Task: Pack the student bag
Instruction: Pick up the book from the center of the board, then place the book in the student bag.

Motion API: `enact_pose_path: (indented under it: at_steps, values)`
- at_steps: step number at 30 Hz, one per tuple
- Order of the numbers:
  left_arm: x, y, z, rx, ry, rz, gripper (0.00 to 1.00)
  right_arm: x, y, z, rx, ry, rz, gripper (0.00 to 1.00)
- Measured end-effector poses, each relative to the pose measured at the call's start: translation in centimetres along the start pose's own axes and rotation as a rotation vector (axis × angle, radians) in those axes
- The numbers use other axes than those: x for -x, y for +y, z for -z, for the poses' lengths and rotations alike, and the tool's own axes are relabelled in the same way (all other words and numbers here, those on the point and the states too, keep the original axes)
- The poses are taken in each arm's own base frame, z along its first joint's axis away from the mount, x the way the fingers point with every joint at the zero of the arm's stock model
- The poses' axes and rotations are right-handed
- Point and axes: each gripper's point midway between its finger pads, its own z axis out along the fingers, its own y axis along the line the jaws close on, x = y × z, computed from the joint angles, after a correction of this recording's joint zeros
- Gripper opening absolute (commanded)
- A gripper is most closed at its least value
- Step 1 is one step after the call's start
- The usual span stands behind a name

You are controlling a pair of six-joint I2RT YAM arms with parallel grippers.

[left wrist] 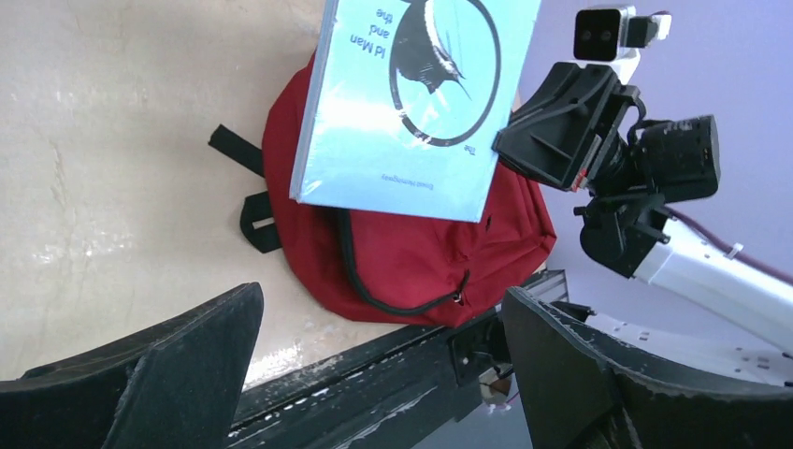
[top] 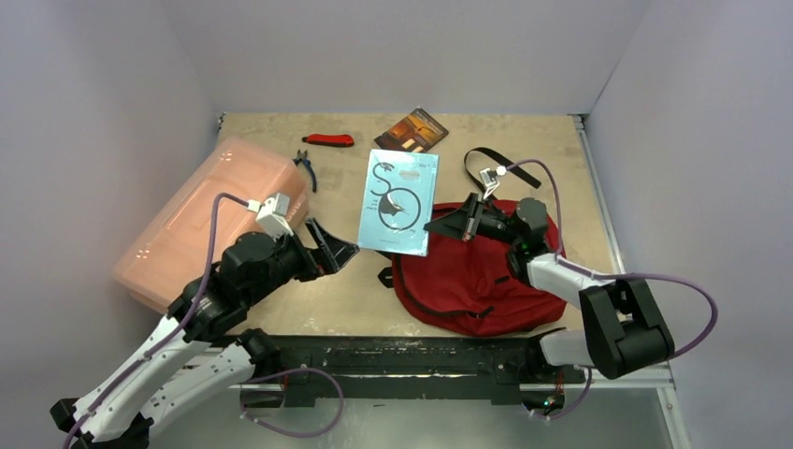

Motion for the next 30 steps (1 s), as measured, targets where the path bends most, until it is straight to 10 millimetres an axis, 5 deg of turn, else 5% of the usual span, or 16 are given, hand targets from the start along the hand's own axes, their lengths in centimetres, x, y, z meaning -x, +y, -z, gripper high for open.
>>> enact_pose_path:
  at_steps: [6, 13, 22, 26, 30]
  values:
    - [-0.1, -0.5, -1.2, -0.009, -0.002, 0.117, 1.00, 0.0, 2.9, -1.1, 0.099, -0.030, -0.084, 0.00]
    - [-0.5, -0.3, -2.3, -0.125, -0.085, 0.285, 1.00, 0.9, 2.5, -1.5, 0.138, -0.141, -0.313, 0.00]
    - [0.1, -0.9, -6.5, -0.249, -0.187, 0.442, 0.99, 0.3, 3.9, -4.1, 0.179, -0.208, -0.499, 0.00]
    - [1.2, -1.9, -7.7, -0.316, -0.241, 0.448, 0.91, -0.5, 5.4, -5.1, 0.211, -0.208, -0.510, 0.00]
    - [2.9, -2.9, -7.3, -0.376, -0.315, 0.451, 0.67, -0.3, 6.0, -5.2, 0.221, -0.231, -0.511, 0.00]
